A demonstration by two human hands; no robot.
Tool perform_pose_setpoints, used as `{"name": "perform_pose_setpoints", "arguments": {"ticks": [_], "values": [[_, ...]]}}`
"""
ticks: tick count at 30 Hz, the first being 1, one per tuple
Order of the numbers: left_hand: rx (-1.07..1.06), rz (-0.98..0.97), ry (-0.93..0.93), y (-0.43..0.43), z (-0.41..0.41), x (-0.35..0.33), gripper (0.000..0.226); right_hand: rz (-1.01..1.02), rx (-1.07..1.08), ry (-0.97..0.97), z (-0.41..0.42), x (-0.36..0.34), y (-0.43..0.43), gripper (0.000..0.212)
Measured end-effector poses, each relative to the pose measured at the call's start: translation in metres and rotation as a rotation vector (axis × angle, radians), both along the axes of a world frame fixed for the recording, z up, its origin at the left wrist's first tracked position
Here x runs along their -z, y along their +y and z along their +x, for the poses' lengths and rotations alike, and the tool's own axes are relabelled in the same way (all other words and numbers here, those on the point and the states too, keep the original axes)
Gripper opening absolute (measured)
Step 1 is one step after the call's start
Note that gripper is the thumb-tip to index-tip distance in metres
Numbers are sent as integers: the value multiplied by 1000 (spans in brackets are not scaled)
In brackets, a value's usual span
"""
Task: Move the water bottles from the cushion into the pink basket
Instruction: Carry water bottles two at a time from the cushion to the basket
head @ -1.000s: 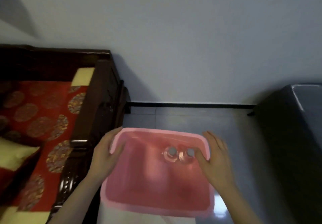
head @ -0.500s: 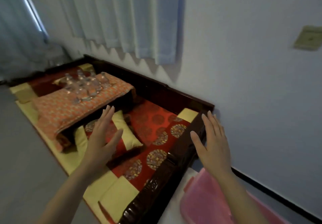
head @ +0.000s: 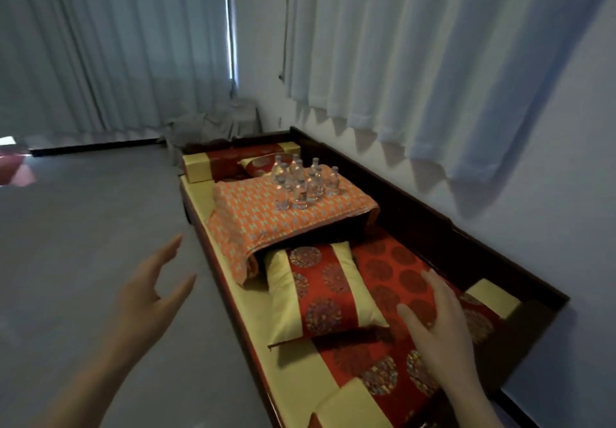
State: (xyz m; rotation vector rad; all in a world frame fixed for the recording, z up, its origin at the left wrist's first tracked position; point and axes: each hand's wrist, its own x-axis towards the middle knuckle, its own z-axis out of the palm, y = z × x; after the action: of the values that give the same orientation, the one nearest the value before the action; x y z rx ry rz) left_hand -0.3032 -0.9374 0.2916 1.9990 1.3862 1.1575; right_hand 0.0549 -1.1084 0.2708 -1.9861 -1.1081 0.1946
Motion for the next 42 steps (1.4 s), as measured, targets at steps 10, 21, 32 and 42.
{"name": "perform_pose_setpoints", "arguments": {"ticks": [10,21,32,42], "values": [[-8,-131,-70,111,-57,25,55,-100,-103,-154,-49,12,153,64],[42,-309,-83,319,-68,40,31,-108,-95,116,-60,84,379,54],[223,-419,-37,567,-42,73,26,-125,31,352,-55,104,583,52],[570,-569,15,776,46,91,40,-99,291,443,-80,117,695,58]]}}
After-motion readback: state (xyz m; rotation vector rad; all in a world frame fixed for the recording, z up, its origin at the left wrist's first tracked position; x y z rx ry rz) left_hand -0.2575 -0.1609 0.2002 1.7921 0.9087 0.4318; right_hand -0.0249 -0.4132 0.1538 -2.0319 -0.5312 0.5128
